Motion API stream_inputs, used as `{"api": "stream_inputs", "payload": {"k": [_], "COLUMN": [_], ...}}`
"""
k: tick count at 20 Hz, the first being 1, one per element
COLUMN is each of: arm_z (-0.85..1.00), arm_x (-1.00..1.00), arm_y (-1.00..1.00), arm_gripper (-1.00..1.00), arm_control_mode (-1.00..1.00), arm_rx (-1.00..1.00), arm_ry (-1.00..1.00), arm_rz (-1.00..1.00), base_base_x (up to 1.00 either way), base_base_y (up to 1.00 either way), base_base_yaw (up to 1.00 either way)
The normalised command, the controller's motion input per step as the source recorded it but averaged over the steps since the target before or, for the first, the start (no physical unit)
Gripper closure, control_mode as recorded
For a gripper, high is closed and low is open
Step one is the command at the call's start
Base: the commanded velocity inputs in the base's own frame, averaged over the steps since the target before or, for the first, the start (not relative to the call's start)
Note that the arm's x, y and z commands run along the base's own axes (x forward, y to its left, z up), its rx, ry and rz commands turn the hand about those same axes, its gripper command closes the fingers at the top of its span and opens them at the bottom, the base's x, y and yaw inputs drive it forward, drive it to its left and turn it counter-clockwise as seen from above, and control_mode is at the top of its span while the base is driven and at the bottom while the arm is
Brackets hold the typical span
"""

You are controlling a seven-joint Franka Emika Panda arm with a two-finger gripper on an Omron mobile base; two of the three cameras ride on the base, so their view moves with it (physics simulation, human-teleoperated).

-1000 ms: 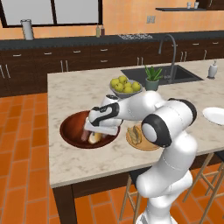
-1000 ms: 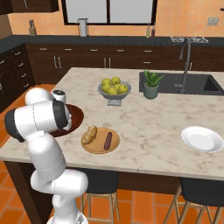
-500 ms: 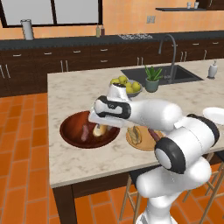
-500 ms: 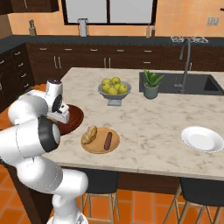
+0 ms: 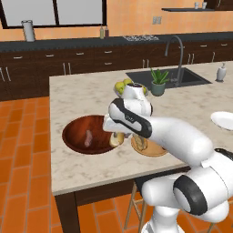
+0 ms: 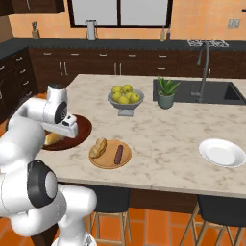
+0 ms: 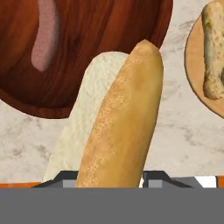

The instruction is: Place one bun and one sausage from the bowl on each plate.

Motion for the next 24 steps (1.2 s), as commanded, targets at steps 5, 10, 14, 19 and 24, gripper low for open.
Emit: {"api": "stream_inputs", "payload": {"k": [5,10,14,19,24], "arm_z": [0.15,0.00,0.01,0.00,0.00], "arm_x": [-0.01,0.02,0.00,0.00,0.00], "arm_y": [-0.50,-0.57,-0.70,-0.12,0.00], "arm_gripper": [1.00,1.00,1.00,1.00,1.00], "arm_control_mode": [-1.00,-1.00,-1.00,1.00,1.00], "arm_rx": [-0.13,-0.13,-0.01,0.00,0.00], "arm_ry": [0.13,0.09,0.00,0.00,0.00], "arm_rz": [0.20,0.04,0.00,0.01,0.00], "base_base_x": [0.00,0.00,0.00,-0.09,-0.45], "base_base_y": [0.00,0.00,0.00,-0.03,-0.84], "base_base_yaw": [0.00,0.00,0.00,0.00,-0.07]}}
